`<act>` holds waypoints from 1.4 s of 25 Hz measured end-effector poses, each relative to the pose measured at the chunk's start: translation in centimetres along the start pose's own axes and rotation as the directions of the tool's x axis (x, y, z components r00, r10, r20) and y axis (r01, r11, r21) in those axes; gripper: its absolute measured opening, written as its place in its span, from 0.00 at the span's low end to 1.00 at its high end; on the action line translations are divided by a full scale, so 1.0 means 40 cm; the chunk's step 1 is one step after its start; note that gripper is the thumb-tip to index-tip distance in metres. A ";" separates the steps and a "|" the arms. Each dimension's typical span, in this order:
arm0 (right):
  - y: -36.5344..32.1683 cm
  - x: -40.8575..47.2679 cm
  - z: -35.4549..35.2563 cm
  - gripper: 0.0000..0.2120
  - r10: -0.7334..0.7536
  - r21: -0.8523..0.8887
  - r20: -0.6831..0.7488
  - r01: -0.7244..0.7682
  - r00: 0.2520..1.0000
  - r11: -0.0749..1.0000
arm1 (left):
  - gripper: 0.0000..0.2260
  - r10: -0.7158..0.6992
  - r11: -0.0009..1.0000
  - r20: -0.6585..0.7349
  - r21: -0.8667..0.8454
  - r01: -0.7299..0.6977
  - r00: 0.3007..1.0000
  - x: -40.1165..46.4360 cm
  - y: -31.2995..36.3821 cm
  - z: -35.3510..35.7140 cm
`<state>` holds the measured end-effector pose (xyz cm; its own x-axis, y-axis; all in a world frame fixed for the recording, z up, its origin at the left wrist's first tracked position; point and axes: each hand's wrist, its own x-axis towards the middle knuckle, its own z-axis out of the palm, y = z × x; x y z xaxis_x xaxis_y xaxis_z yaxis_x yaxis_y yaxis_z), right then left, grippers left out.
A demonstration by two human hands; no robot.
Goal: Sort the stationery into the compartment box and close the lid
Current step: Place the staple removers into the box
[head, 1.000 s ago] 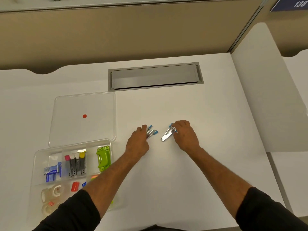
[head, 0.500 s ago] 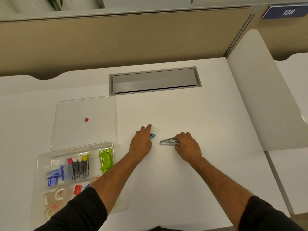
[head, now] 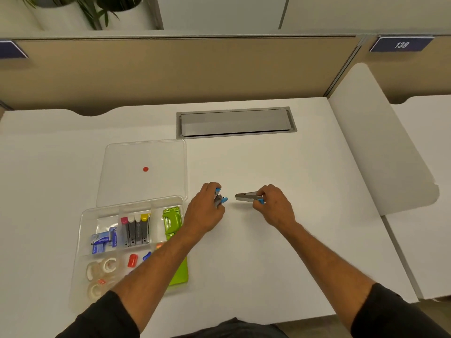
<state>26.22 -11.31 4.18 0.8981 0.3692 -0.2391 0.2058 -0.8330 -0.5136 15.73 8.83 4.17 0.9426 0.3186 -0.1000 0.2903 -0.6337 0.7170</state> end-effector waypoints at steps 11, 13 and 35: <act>-0.245 -0.119 0.098 0.10 -0.137 0.138 -0.223 0.171 0.965 0.976 | 0.21 0.020 0.997 -0.148 -0.069 -0.030 0.989 -0.180 -0.123 -0.233; -0.281 -0.129 0.119 0.09 -0.162 0.152 -0.243 0.202 0.956 0.967 | 0.22 0.002 0.997 -0.175 -0.080 -0.016 0.984 -0.211 -0.176 -0.274; -0.608 -0.154 0.475 0.12 -0.539 -0.003 0.213 0.552 0.815 0.834 | 0.26 -0.096 0.993 -0.264 -0.089 0.075 0.960 -0.350 -0.484 -0.529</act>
<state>8.29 14.49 2.48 0.5386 0.8373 -0.0937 0.6681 -0.4921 -0.5581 -6.57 31.55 6.30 0.8330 0.5531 0.0175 0.3444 -0.5429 0.7659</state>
